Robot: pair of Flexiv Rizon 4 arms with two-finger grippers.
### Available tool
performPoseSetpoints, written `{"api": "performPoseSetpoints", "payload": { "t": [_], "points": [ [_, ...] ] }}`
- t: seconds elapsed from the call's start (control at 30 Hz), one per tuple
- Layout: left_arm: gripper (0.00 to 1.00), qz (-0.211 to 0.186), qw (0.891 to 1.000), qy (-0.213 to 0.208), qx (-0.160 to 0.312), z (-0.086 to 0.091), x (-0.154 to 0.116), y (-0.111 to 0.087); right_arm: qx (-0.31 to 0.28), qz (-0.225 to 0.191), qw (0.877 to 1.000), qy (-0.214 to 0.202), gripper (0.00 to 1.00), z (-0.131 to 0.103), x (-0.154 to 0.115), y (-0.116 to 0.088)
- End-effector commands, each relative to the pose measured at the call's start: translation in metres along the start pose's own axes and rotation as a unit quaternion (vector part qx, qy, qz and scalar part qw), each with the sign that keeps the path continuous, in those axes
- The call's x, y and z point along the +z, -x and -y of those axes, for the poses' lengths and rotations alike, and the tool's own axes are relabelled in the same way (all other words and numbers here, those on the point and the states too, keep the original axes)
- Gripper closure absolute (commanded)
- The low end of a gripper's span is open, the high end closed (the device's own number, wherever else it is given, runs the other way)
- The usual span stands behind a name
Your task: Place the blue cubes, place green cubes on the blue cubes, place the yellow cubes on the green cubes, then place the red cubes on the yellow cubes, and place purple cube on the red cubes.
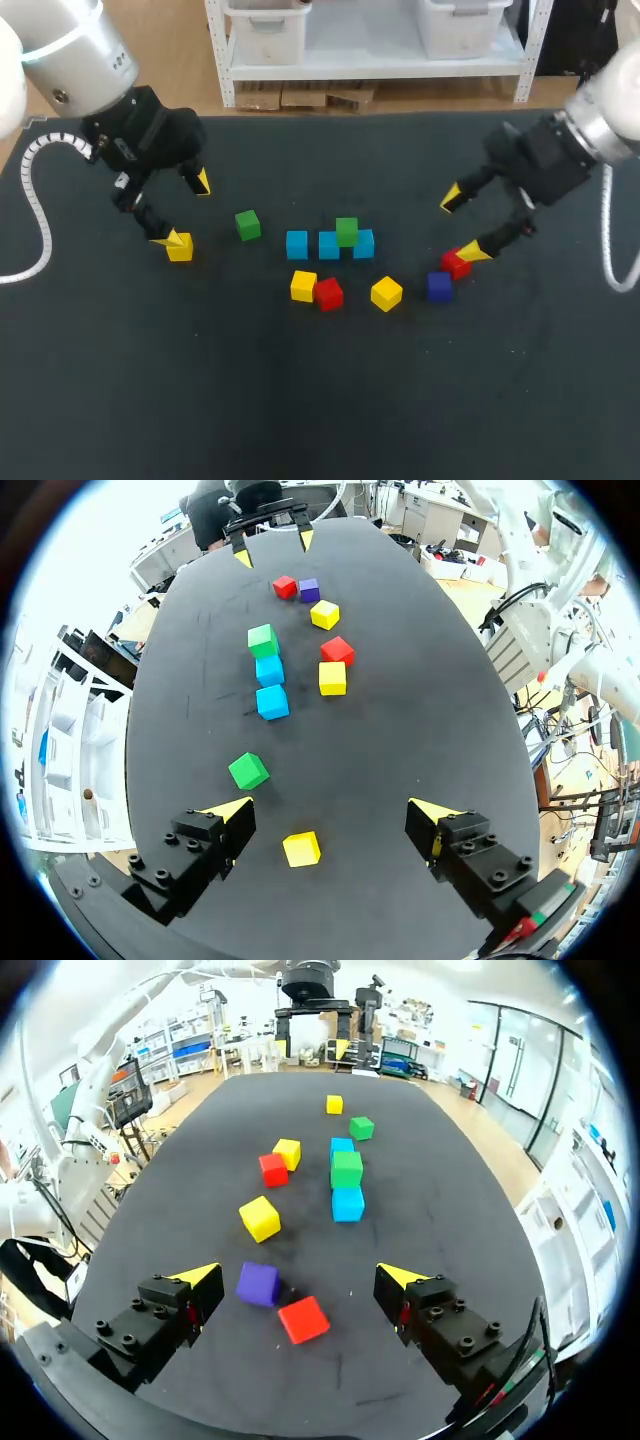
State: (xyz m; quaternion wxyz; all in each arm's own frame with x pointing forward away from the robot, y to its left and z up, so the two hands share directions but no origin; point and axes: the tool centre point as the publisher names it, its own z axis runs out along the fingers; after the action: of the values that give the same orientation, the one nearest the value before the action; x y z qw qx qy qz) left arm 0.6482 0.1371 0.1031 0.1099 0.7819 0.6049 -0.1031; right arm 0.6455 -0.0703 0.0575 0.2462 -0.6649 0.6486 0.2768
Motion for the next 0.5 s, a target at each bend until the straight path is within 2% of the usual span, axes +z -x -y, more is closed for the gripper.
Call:
{"api": "performPoseSetpoints", "payload": {
  "t": [0.03, 0.1, 0.5],
  "points": [
    [0.00, 0.001, 1.000, -0.001, 0.001, -0.0005, -0.0001, -0.0009, 0.000, 0.004, 0.999, -0.033, 0.00, -0.0119, -0.0064, -0.0075],
    [0.00, 0.001, 1.000, -0.001, 0.001, -0.0005, -0.0001, -0.0009, -0.002, -0.005, 1.000, -0.006, 0.00, -0.0139, -0.0088, -0.0061],
    [0.00, 0.001, 1.000, -0.001, 0.001, -0.0005, -0.0001, -0.0009, -0.002, -0.005, 1.000, -0.006, 0.00, -0.0139, -0.0088, -0.0061]
  ]
}}
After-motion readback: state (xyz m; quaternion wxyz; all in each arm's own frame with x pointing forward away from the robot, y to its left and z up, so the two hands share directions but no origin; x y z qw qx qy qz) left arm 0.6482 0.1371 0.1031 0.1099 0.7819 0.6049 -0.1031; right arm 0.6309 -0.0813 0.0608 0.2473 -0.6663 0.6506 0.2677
